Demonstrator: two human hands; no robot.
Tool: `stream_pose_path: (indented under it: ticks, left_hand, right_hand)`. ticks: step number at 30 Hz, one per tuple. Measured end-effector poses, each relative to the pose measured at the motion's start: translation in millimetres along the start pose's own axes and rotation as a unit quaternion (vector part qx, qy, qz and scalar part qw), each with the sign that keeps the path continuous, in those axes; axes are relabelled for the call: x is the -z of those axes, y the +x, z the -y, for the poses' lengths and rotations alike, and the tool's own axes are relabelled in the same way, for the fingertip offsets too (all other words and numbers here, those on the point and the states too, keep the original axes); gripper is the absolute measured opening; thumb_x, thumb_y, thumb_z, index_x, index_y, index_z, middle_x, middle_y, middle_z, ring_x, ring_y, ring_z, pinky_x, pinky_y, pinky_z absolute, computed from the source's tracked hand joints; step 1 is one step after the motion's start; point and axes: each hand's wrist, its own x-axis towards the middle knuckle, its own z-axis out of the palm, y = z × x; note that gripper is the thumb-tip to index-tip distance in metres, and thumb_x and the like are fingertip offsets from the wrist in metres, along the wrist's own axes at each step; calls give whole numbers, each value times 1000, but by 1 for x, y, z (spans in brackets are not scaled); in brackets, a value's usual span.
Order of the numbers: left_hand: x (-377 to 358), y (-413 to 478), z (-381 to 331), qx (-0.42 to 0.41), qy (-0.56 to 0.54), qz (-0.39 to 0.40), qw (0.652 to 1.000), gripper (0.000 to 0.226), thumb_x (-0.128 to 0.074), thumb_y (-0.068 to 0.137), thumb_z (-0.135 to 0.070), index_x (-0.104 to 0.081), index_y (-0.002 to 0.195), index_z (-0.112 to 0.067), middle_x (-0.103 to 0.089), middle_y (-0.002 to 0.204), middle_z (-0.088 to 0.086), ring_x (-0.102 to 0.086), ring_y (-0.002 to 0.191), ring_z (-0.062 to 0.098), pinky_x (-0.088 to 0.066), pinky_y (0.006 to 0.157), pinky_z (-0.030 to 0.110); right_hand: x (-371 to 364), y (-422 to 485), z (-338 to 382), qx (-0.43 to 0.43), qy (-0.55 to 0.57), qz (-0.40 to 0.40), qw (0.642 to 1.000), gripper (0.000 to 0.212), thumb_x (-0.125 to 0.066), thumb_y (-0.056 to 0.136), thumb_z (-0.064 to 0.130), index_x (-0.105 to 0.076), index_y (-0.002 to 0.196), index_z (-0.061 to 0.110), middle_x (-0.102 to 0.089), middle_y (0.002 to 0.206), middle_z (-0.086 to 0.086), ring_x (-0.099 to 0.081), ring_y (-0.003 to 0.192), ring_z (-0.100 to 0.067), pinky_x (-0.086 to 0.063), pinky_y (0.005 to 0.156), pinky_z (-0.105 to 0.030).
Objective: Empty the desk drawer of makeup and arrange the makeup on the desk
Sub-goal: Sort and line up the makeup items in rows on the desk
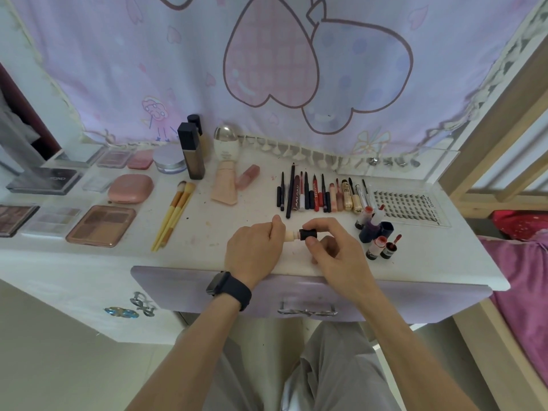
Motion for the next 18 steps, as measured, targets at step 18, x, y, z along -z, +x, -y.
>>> stream_pose_path:
  ticks: [18]
  left_hand:
    - [28, 8, 4, 81, -315, 63, 944, 39, -44, 99, -54, -64, 87, -23, -58, 84, -6, -48, 65, 5, -40, 69, 26]
  right_hand:
    - [-3, -4, 6, -59, 97, -169, 979, 14, -52, 106, 23, -61, 113, 32, -73, 102, 14, -66, 60, -11, -49, 59, -17]
